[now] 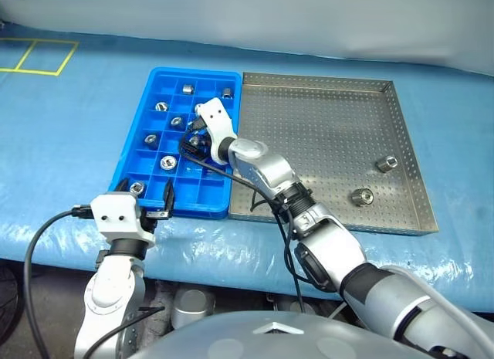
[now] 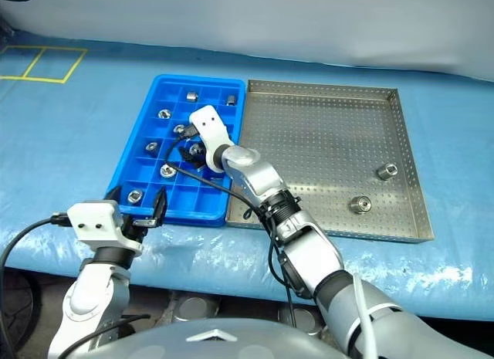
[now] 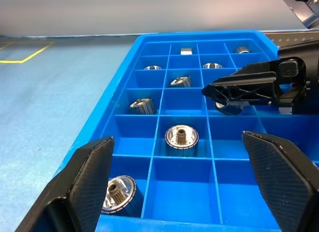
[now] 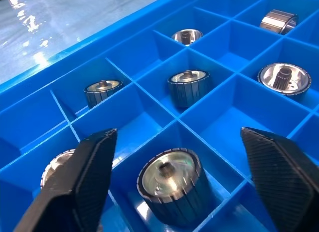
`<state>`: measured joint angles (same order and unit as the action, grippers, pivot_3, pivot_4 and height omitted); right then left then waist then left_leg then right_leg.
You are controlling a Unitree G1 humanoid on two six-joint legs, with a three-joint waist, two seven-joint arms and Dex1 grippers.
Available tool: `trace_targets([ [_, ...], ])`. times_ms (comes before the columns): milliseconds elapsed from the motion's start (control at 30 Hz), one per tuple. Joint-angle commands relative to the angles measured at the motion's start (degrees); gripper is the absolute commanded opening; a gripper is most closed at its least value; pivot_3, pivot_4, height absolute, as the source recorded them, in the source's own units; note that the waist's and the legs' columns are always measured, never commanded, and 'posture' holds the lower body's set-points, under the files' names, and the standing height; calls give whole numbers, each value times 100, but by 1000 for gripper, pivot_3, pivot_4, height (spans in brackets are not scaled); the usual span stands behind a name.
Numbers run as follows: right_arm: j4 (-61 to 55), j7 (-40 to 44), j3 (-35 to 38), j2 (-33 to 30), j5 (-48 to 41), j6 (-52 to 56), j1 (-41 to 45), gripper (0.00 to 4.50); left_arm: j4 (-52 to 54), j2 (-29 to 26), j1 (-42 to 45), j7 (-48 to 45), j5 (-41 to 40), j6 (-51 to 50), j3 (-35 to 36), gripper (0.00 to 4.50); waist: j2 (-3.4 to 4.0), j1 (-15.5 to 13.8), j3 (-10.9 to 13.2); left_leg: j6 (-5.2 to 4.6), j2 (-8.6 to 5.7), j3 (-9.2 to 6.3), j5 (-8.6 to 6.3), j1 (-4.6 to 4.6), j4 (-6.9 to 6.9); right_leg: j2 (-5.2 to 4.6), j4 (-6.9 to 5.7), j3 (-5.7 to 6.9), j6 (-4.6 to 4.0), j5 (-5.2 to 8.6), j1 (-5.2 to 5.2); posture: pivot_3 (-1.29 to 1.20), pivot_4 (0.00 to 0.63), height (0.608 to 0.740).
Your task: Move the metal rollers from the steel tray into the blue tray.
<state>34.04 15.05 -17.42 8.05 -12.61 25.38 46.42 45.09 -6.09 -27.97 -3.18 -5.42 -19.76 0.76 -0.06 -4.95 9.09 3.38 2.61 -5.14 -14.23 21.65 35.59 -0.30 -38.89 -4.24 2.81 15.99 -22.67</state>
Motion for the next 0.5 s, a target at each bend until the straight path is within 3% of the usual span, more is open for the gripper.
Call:
trace_targets([
  [33, -469, -448, 390, 752, -187, 208, -7, 4447, 4, -98, 271, -145, -45, -56, -64, 4500, 1, 6, 1, 1, 0, 0, 0, 2, 0, 0, 1, 0, -1, -1, -2, 250, 150, 740],
  [233, -2241, -1407, 972, 111, -286, 952, -634, 4447, -378, -198, 903, -408, -120, -229, -252, 4500, 2, 163, 1, 3, 0, 0, 1, 26, -4, -2, 7, 0, -11, -6, -20, 120, 150, 740],
  [500, -4969, -1477, 1664, -1265, -247, 2565, -1649, 4447, -867, -285, 1485, -737, -254, -260, -429, 4500, 6, 585, 3, -1, -10, 0, -4, 41, -1, -20, 10, 7, -9, -6, -24, -22, 150, 740],
])
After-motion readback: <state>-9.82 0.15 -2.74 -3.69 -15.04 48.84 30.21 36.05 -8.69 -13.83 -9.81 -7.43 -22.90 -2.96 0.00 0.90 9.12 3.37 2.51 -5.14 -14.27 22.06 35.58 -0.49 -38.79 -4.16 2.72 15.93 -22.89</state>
